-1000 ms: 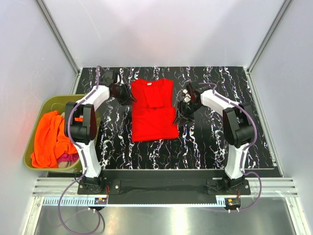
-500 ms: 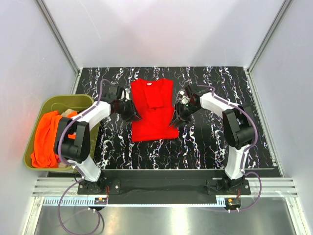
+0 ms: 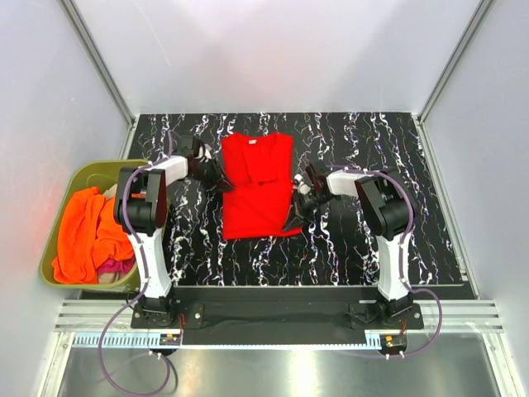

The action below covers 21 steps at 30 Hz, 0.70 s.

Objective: Fold and stack the t-shirts
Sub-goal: Fold the tshirt

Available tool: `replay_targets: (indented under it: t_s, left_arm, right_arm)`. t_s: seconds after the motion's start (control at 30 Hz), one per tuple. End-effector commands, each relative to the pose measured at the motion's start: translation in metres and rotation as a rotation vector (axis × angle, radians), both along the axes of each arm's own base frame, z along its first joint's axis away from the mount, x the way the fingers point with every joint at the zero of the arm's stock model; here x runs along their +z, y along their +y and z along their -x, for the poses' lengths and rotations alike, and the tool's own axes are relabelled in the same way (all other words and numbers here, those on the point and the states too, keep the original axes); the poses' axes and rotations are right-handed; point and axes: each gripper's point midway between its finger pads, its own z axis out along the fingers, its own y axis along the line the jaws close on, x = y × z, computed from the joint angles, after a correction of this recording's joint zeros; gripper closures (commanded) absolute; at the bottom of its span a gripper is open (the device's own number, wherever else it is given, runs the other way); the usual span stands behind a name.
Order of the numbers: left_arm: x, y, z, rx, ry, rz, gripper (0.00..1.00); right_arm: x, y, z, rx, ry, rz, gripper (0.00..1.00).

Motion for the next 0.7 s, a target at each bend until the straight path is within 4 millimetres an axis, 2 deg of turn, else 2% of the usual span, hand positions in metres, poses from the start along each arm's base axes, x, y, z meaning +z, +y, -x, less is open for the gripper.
replay_targets:
  t_s: [0.0, 0.03, 0.07, 0.1, 0.17, 0.23, 0.3, 0.33, 0.37, 0.4, 0.43, 0.47, 0.5, 0.53, 0.57, 0.63, 0.67]
  left_arm:
    - [0.019, 0.006, -0.007, -0.05, -0.046, -0.044, 0.71]
    - [0.036, 0.007, -0.005, -0.049, -0.077, -0.047, 0.7]
    - [0.043, 0.008, -0.001, -0.048, -0.093, -0.052, 0.69]
    - [0.067, 0.007, 0.0, -0.046, -0.146, -0.052, 0.68]
    - [0.085, 0.008, 0.004, -0.038, -0.183, -0.051, 0.65]
    - [0.107, 0.004, 0.007, -0.04, -0.226, -0.039, 0.64]
    - [0.11, -0.005, 0.015, -0.055, -0.214, -0.009, 0.63]
    - [0.107, -0.01, 0.019, -0.068, -0.202, 0.004, 0.63]
    - [0.101, -0.014, 0.023, -0.081, -0.183, 0.01, 0.63]
    - [0.098, -0.024, 0.03, -0.109, -0.165, 0.026, 0.64]
    - [0.09, -0.029, 0.034, -0.121, -0.144, 0.036, 0.64]
    - [0.081, -0.034, 0.041, -0.133, -0.117, 0.047, 0.64]
    - [0.079, -0.042, 0.048, -0.149, -0.102, 0.061, 0.64]
    - [0.077, -0.047, 0.051, -0.156, -0.105, 0.067, 0.65]
    - [0.072, -0.053, 0.061, -0.175, -0.087, 0.077, 0.64]
    - [0.074, -0.059, 0.067, -0.199, -0.111, 0.08, 0.64]
    - [0.067, -0.06, 0.076, -0.211, -0.097, 0.076, 0.64]
  right_arm:
    - [0.005, -0.009, -0.003, -0.014, -0.025, -0.014, 0.96]
    - [0.02, -0.008, -0.007, -0.017, -0.067, -0.026, 0.95]
    - [0.03, -0.007, -0.012, -0.027, -0.085, -0.034, 0.94]
    - [0.039, -0.006, -0.016, -0.035, -0.102, -0.043, 0.93]
    - [0.061, -0.005, -0.029, -0.062, -0.138, -0.071, 0.91]
    - [0.068, -0.002, -0.038, -0.07, -0.153, -0.089, 0.89]
    - [0.067, 0.003, -0.054, -0.073, -0.16, -0.101, 0.85]
    - [0.055, 0.003, -0.06, -0.08, -0.136, -0.091, 0.85]
    - [0.058, 0.005, -0.073, -0.09, -0.153, -0.096, 0.84]
    - [0.054, 0.003, -0.081, -0.104, -0.151, -0.092, 0.84]
    - [0.04, 0.003, -0.086, -0.109, -0.133, -0.076, 0.84]
    - [0.041, 0.004, -0.098, -0.111, -0.16, -0.08, 0.84]
    - [0.036, 0.0, -0.107, -0.121, -0.166, -0.08, 0.84]
    - [0.021, -0.003, -0.112, -0.131, -0.138, -0.068, 0.84]
    - [0.022, -0.004, -0.123, -0.136, -0.161, -0.073, 0.84]
    - [0.012, -0.012, -0.138, -0.157, -0.163, -0.073, 0.84]
    - [0.008, -0.013, -0.14, -0.157, -0.161, -0.073, 0.84]
